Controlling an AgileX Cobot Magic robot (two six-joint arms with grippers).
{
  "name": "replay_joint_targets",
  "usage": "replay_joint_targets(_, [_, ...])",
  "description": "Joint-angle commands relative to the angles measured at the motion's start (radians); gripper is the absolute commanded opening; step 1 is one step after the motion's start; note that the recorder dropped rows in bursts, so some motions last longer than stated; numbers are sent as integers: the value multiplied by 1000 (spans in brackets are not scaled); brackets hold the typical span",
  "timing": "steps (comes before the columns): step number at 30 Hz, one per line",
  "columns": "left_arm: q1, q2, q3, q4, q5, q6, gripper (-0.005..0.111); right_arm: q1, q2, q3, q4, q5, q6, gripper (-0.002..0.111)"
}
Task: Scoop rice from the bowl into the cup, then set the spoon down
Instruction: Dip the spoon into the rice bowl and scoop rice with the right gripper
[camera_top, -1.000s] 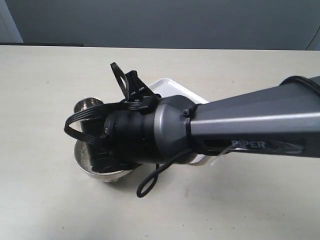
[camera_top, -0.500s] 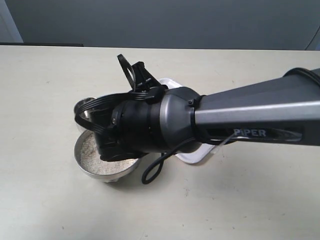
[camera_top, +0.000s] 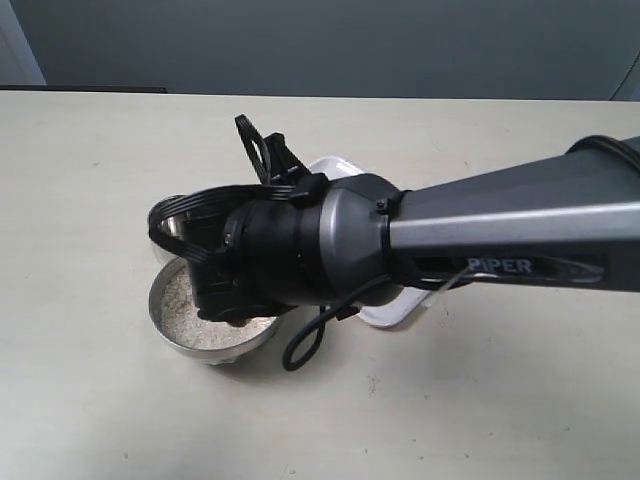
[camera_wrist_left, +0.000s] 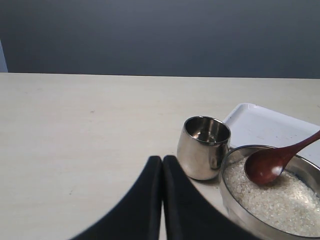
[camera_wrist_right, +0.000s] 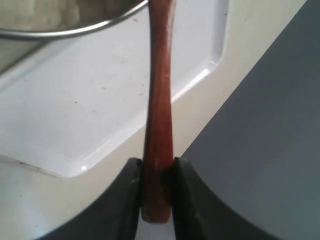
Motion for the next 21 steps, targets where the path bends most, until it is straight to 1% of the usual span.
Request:
replay_joint_targets(1, [-7, -5, -4, 1, -16, -7, 1, -5, 8, -4, 7, -3, -7, -1])
replay_joint_targets(8, [-7, -5, -4, 1, -16, -7, 1, 0, 51, -4, 10, -3, -7, -1])
replay_joint_targets(11, [-7, -5, -4, 1, -16, -7, 1, 0, 51, -4, 72, -11, -27, -1])
replay_joint_targets(15, [-7, -5, -4, 1, -16, -7, 1, 0, 51, -4, 96, -18, -31, -1])
replay_joint_targets(18, [-7, -5, -4, 1, -16, -7, 1, 0, 51, -4, 171, -26, -60, -1])
replay_joint_targets(21, [-7, -5, -4, 1, -16, -7, 1, 0, 51, -12, 181, -15, -60, -1])
